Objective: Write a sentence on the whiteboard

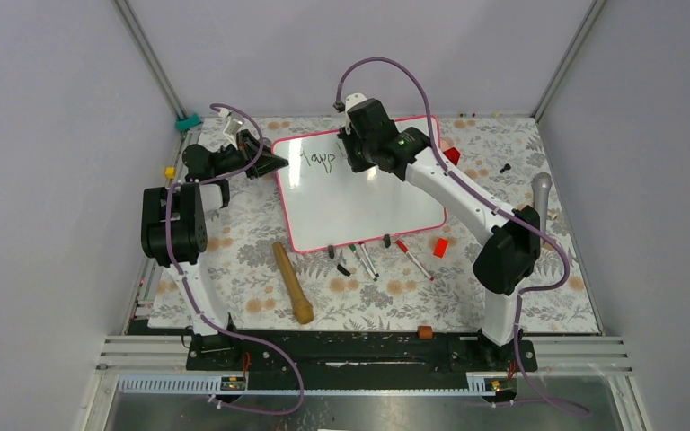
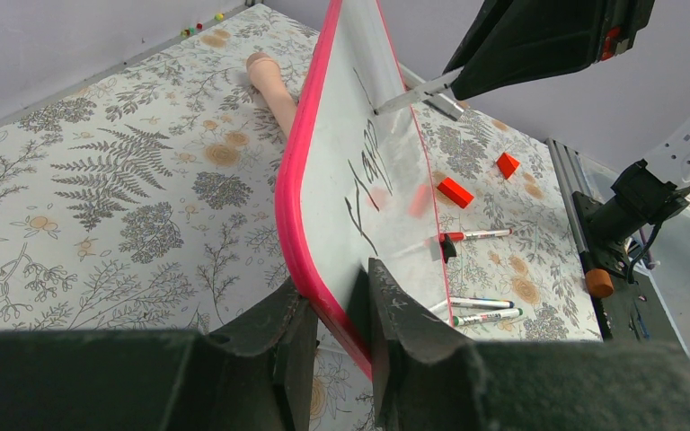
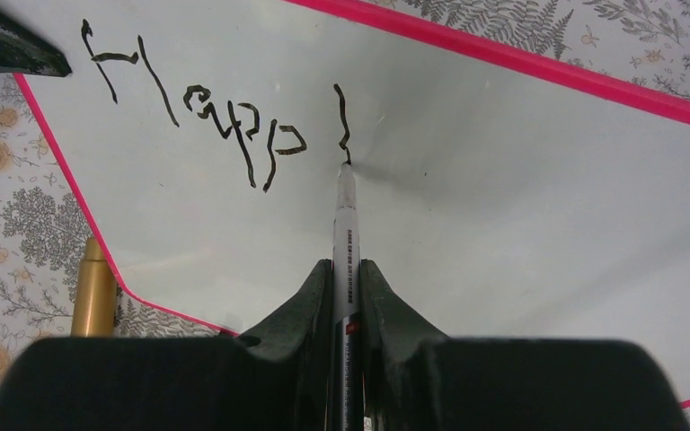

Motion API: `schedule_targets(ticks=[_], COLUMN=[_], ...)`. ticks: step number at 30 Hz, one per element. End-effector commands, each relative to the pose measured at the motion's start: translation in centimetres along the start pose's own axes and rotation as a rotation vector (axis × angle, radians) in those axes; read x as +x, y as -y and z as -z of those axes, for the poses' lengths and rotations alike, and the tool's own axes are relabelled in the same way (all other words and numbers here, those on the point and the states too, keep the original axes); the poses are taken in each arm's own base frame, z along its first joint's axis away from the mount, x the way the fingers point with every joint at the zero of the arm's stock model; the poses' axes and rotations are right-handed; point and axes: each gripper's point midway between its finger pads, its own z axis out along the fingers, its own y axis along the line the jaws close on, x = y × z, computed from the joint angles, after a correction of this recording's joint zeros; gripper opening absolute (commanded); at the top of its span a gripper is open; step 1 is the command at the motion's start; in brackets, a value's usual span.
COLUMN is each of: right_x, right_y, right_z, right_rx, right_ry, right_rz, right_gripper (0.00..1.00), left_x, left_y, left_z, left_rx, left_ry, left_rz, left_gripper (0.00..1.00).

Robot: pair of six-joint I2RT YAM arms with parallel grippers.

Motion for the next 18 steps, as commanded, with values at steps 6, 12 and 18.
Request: schedule_targets(ticks=[6,12,18], right_x=[-0.7,-2.8,-4.2], right_y=[0.0,-0.1,-0.7], right_z=[1.5,3.2,4.3], right_rx=[-0.013,-0.028,-0.066], right_ry=[0.026,0.08,0.148], right_rz=[-0.018,-0.022,-0.028], right_gripper=[0.0,0.0,0.0], left_x=[4.0,4.0,4.0], left_y=[2.4,2.5,2.5], left_z=[0.8,0.8,0.8], left_rx=[0.194,0.194,0.195], left_ry=[-0.163,-0.163,-0.164], left_rz=[-0.182,-0.183,-0.183], left_gripper=[0.0,0.0,0.0])
